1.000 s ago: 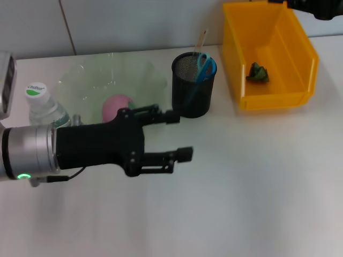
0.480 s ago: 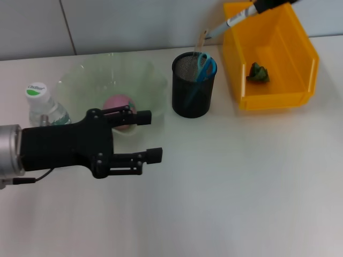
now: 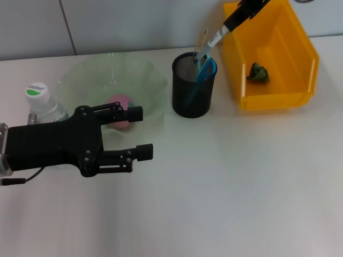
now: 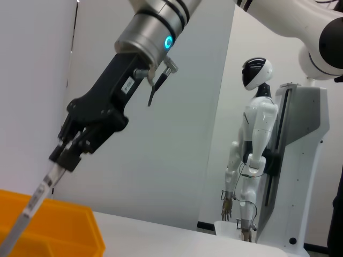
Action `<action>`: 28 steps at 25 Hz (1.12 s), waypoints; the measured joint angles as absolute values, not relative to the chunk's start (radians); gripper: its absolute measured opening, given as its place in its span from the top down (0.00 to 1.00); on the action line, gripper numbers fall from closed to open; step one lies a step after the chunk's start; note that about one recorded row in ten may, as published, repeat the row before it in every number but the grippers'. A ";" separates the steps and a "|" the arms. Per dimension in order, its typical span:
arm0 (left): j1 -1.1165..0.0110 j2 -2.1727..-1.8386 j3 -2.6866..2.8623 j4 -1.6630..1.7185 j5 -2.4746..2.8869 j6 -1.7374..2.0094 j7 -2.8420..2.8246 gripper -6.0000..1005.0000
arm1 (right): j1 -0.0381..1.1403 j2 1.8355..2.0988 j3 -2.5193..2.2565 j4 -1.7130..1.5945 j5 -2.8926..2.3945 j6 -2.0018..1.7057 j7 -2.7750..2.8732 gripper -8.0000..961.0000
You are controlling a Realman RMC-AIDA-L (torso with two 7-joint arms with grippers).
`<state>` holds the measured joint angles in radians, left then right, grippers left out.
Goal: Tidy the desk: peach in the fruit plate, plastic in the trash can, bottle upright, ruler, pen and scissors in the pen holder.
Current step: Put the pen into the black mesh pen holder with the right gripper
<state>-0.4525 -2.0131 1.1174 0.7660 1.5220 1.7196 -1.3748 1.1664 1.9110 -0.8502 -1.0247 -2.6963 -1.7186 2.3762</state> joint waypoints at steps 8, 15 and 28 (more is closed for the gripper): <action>-0.448 -2.020 1.116 0.758 1.525 1.722 -1.375 0.20 | 1.213 1.913 -0.905 -0.865 -2.714 -1.620 2.379 0.86; -0.433 -2.029 1.115 0.755 1.527 1.723 -1.368 0.20 | 1.244 1.928 -0.935 -0.762 -2.740 -1.546 2.380 0.85; -0.411 -2.036 1.115 0.752 1.525 1.725 -1.365 0.20 | 1.252 1.948 -0.961 -0.685 -2.744 -1.470 2.390 0.82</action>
